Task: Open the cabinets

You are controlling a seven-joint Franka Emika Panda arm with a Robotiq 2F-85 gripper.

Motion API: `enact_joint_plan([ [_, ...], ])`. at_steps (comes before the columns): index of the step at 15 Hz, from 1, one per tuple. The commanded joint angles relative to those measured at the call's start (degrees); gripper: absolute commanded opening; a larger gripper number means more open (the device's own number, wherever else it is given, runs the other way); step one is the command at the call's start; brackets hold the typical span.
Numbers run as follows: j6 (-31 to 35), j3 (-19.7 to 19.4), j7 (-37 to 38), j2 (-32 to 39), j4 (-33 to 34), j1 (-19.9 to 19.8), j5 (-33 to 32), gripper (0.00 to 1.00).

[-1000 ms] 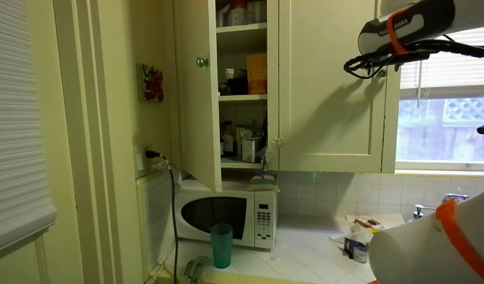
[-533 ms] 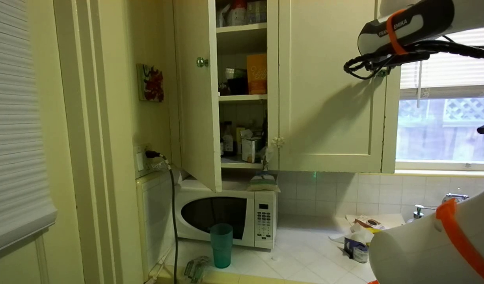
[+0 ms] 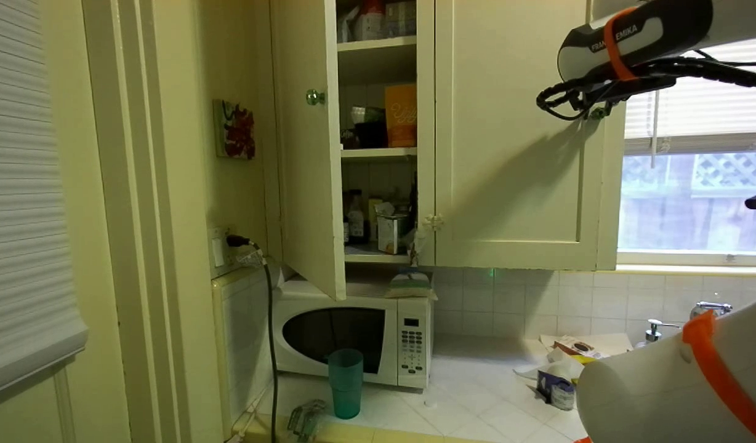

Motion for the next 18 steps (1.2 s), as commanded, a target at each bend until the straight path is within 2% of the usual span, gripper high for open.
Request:
enact_joint_plan([
  [1, -6.69, 3.63, -0.94, -3.79, -2.07, 1.10, 0.45, 0.44],
  [2, -7.91, 4.63, -0.61, -4.74, -2.72, 0.84, -0.12, 0.14],
  [3, -9.03, 5.71, 0.50, -5.41, -3.14, 0.24, -1.04, 0.13],
  [4, -10.65, 6.59, 0.94, -5.90, -3.21, -0.12, -1.76, 0.07],
  [9, -14.56, 9.49, 3.96, -6.94, -4.28, -0.32, -4.92, 0.08],
  [18, -22.33, 11.92, 7.15, -9.07, -3.85, 3.36, -2.76, 0.08],
])
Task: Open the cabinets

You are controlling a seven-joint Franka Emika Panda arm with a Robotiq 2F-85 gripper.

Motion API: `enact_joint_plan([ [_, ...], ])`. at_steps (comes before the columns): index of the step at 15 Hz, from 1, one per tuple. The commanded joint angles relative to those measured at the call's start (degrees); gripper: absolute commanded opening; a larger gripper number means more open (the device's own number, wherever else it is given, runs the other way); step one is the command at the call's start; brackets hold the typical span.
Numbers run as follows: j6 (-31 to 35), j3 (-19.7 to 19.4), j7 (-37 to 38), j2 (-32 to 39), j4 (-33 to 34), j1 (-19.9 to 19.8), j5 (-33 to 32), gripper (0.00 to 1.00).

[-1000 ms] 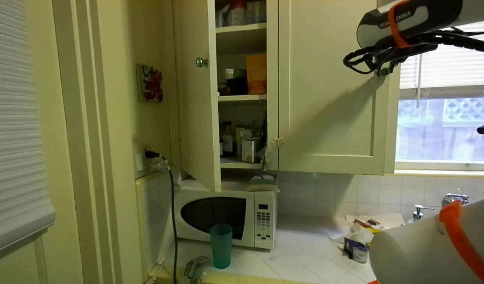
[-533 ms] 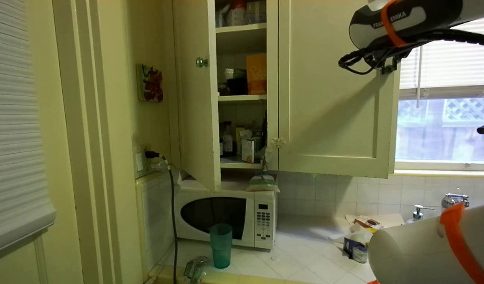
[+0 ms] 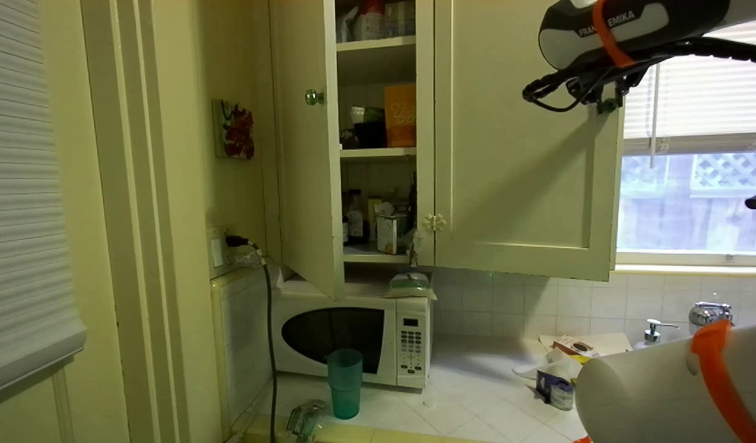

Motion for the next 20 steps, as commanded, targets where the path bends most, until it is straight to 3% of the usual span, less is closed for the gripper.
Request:
enact_joint_plan([
  [1, -4.42, 3.20, 3.63, -1.12, -3.10, 6.43, 4.36, 0.08],
  [11, -10.76, 6.22, 7.55, -2.64, -3.40, 8.96, 1.37, 0.08],
  [20, -16.42, 7.69, 11.97, -3.57, -3.45, 13.71, -2.73, 0.08],
])
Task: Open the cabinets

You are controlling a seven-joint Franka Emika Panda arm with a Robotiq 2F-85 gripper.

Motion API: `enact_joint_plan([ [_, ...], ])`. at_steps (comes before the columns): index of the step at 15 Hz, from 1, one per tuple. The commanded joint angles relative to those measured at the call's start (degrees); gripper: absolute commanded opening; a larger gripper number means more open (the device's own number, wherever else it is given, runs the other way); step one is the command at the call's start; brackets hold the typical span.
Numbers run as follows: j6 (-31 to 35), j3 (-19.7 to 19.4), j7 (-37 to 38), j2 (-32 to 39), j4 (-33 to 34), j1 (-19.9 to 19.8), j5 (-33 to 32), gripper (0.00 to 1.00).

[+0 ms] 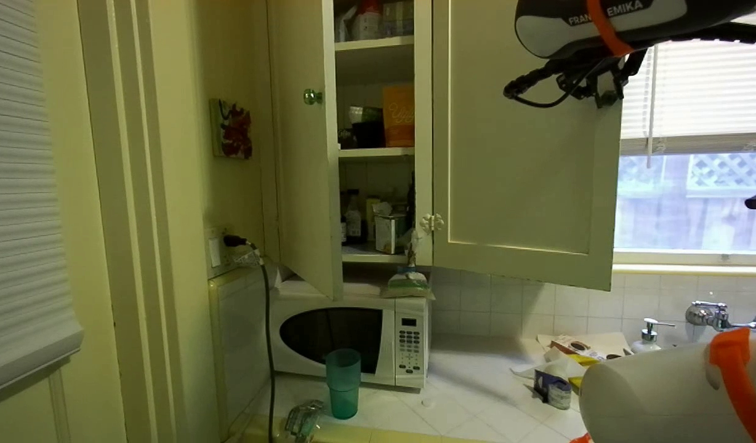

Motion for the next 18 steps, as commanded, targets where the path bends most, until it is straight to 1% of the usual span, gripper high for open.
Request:
enact_joint_plan([
  [1, -1.69, 2.37, 5.89, 1.10, -3.63, 8.26, 3.41, 0.08],
  [11, -7.22, 4.30, 11.31, 1.09, -3.63, 13.53, -0.11, 0.08],
  [18, -9.02, 4.85, 15.49, 0.97, -4.06, 16.57, -2.25, 0.08],
])
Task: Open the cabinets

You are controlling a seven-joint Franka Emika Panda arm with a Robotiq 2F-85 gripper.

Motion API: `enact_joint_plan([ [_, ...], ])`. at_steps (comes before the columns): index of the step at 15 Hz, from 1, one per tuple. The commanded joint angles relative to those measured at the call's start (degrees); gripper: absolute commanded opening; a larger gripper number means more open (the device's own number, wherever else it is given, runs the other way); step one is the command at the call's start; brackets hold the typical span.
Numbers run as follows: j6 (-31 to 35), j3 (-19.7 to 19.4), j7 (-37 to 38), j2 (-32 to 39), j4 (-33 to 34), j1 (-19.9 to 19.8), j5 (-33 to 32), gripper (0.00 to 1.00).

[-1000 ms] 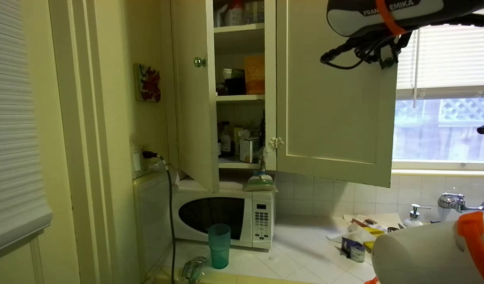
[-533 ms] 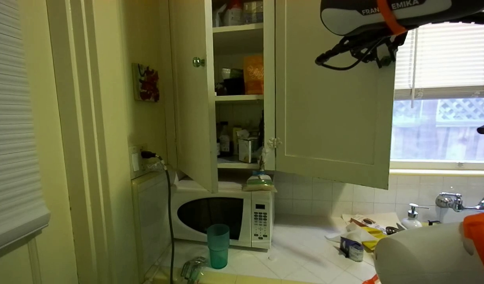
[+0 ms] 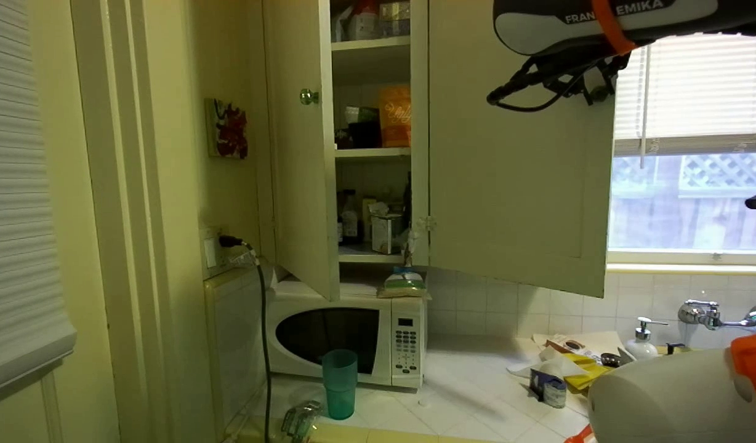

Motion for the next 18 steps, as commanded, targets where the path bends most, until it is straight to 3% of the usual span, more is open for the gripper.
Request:
enact_joint_plan([
  [1, 1.82, 1.07, 7.42, 2.53, -3.93, 7.24, 4.25, 0.08],
  [18, -0.36, 0.52, 19.26, 3.77, -2.24, 9.18, 4.33, 0.08],
])
